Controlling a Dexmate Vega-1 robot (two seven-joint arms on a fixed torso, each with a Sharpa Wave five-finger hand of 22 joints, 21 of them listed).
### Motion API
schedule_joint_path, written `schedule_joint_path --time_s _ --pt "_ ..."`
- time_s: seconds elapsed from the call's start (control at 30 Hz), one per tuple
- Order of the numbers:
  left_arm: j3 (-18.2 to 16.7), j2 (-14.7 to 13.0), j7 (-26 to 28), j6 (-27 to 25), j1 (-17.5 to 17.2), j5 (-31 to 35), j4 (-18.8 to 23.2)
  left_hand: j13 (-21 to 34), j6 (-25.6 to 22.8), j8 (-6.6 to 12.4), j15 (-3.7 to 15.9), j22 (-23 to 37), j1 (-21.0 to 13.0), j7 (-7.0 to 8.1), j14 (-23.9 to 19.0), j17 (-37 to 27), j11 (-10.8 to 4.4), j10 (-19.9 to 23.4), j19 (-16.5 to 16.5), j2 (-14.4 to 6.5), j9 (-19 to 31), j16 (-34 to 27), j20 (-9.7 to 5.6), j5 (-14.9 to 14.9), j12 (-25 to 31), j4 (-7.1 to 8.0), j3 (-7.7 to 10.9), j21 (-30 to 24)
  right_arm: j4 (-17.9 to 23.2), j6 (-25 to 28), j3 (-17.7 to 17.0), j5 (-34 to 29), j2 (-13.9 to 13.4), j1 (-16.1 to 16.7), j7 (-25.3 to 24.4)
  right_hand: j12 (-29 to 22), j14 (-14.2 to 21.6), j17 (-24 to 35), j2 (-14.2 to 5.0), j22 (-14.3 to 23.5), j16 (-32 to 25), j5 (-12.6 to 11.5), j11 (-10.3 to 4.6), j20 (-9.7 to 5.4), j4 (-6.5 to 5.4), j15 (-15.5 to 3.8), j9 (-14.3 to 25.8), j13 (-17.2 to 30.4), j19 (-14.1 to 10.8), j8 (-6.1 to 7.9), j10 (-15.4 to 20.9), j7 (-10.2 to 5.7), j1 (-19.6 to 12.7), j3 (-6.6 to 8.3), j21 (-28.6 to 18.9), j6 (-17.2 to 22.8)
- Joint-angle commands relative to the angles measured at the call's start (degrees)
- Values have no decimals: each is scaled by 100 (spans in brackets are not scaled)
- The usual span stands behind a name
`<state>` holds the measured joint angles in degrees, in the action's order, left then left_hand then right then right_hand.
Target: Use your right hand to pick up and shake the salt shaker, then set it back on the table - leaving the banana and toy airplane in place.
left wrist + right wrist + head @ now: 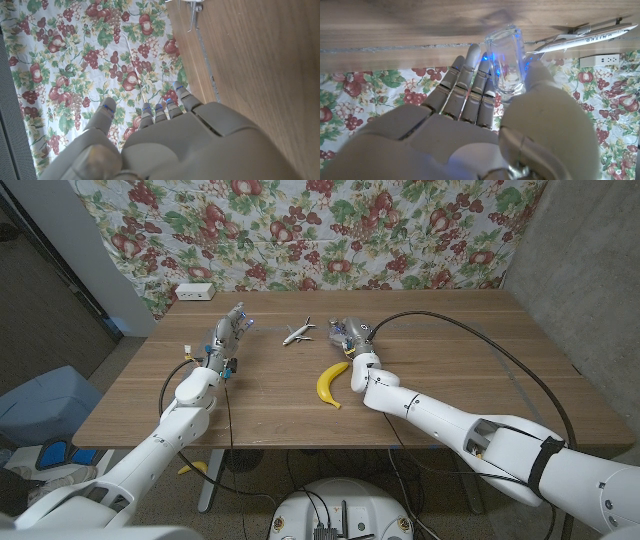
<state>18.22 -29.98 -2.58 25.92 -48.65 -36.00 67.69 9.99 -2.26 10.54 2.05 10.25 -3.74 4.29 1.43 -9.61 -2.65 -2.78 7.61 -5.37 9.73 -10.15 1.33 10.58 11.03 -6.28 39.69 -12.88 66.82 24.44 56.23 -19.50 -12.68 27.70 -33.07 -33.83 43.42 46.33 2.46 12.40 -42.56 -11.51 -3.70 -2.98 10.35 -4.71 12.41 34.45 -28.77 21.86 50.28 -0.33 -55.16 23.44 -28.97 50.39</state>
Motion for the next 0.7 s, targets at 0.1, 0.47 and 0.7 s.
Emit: schedule_joint_path --time_s 0.1,0.47,0.7 --pt "34 70 -119 56 91 -31 -140 22 27 -16 89 16 -73 9 -11 -4 -7 14 47 -275 23 -5 -16 -14 -4 -35 -4 29 370 -214 -379 273 -171 248 -165 -32 112 56 -879 18 61 -15 -661 -112 -26 -818 -4 46 -66 60 807 -508 -934 42 -78 670" --pt "73 104 -171 71 177 -9 -208 22 32 -18 92 17 -87 6 -19 -6 -7 20 51 -283 23 -10 -20 -20 -1 -50 -19 35 637 -353 -721 529 -278 474 -336 -33 223 144 -783 18 96 -24 -580 -122 9 -835 -28 22 -86 81 908 -445 -1037 71 -169 796" --pt "94 123 -190 65 219 -1 -238 22 32 -18 91 18 -93 3 -12 -8 -8 19 53 -289 24 -9 -18 -23 -2 -57 -30 38 794 -493 -933 750 -348 583 -331 -35 247 178 -756 18 151 -12 -573 -154 -11 -819 -40 51 -111 73 913 -424 -1059 88 -230 821"
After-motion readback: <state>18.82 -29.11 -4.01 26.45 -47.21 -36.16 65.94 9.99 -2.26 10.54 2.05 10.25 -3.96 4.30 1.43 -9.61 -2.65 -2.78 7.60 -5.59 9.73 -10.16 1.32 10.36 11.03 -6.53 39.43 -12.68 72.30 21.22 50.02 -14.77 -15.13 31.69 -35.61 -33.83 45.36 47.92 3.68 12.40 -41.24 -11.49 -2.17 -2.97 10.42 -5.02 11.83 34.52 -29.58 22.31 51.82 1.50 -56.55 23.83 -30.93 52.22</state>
